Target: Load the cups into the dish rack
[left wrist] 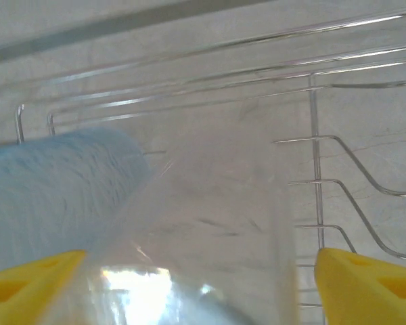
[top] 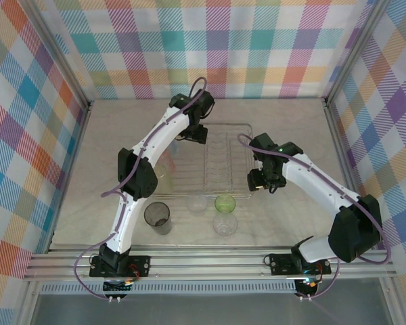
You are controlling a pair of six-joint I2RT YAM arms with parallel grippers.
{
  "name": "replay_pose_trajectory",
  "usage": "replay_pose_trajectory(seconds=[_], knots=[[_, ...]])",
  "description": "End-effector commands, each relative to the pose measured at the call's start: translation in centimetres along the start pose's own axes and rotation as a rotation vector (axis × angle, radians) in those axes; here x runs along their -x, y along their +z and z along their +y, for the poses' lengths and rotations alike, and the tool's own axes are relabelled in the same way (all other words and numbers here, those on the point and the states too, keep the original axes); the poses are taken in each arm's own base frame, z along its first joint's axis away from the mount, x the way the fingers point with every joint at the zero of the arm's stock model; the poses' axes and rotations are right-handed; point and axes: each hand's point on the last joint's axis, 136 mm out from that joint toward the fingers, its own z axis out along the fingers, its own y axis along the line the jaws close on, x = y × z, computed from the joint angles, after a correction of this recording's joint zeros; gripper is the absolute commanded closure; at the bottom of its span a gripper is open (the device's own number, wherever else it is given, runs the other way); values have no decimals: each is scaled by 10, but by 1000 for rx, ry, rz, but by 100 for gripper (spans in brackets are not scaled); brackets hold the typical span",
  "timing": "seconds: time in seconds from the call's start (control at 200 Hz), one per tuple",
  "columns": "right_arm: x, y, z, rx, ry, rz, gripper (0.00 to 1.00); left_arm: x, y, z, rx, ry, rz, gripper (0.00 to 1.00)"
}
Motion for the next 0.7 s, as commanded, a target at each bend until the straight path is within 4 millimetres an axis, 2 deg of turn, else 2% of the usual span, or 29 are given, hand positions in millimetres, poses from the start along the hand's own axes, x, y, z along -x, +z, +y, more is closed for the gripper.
replay_pose_trajectory(seconds=[0.0, 0.065, 0.19, 0.275, 0.415, 0.535, 0.61, 0.695], knots=[[-4, -15, 1, 8, 3, -4, 33, 12, -4, -1, -10, 8, -40, 6], [-5, -17, 3, 13, -1, -3, 33, 13, -5, -2, -13, 20, -43, 0], [-7, -19, 6, 26, -11, 5, 33, 16, -14, -1, -21, 18, -63, 0], [-8, -22, 9, 24, -9, -2, 33, 21, -29, 0, -35, 10, -104, 0], [-6, -36, 19, 69, -4, -37, 33, 30, -68, -5, -87, 23, -211, 0], [-8, -53, 29, 127, 0, -62, 33, 29, -108, -2, -115, 23, -312, 0], [-11, -65, 38, 164, -7, -87, 33, 21, -133, 8, -136, -9, -383, 0], [-16, -81, 52, 218, -16, -113, 34, 4, -161, 31, -146, -78, -469, 0]])
